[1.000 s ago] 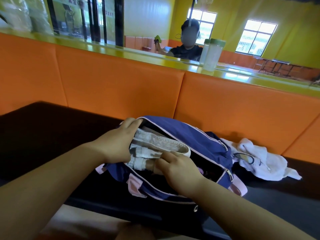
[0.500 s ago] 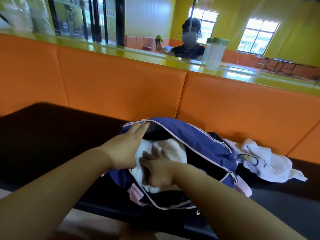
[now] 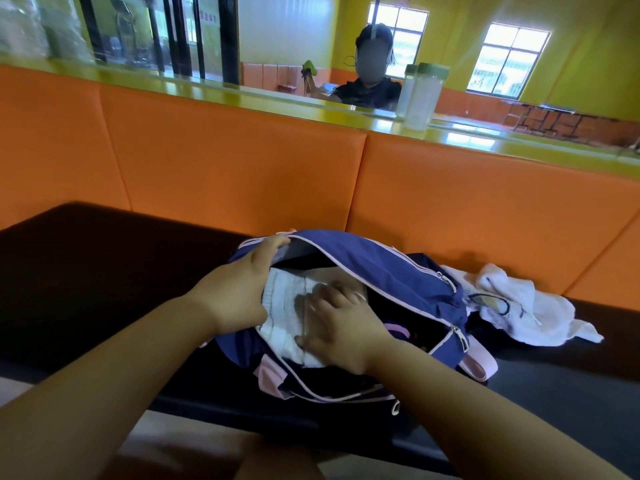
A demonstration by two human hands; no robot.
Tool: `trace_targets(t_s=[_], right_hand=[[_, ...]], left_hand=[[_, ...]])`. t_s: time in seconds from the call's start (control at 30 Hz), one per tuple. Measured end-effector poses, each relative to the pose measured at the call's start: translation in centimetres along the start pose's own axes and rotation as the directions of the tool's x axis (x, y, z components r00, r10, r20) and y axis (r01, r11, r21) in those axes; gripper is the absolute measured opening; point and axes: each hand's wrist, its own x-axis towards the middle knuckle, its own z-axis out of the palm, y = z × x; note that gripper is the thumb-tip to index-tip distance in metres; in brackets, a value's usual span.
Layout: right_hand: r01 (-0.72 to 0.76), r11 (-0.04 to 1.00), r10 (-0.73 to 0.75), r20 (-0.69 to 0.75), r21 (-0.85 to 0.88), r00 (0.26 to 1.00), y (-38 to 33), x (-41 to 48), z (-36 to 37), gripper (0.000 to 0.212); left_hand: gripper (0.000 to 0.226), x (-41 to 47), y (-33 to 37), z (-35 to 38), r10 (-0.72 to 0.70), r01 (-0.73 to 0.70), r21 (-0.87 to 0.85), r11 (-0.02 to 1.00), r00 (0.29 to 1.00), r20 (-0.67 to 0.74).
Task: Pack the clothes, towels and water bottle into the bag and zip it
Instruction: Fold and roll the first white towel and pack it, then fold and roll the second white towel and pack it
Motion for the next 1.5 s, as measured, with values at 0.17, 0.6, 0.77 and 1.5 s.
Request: trace_targets(t_s=[0.17, 0.6, 0.77, 1.5], right_hand=[[0.069, 0.997, -0.067, 0.103, -0.016, 0.992, 1.1, -2.4, -1.3, 0.059], [-0.05, 0.995, 0.054, 0.049, -0.085, 0.997, 8.0, -13.4, -9.0, 0.028], [-0.219, 0.962, 0.228, 0.037, -0.164, 0.973, 14.3, -17.9, -10.1, 0.031], [-0.695, 0.719, 0.694, 0.045, 0.004, 0.718, 39.9, -19.4, 0.1, 0.065]], left_hand=[[0.092, -1.0, 0.1, 0.1, -0.05, 0.056, 0.141, 0.988, 0.998, -0.042], [0.016, -0.5, 8.1, 1.0, 0.277, -0.192, 0.251, 0.949, 0.887, -0.369], [0.018, 3.0, 14.5, 4.7, 0.462, -0.387, 0.288, 0.876, 0.844, -0.271], [0.051, 26.5, 31.3, 23.0, 0.243, -0.274, 0.132, 0.953, 0.947, 0.211]])
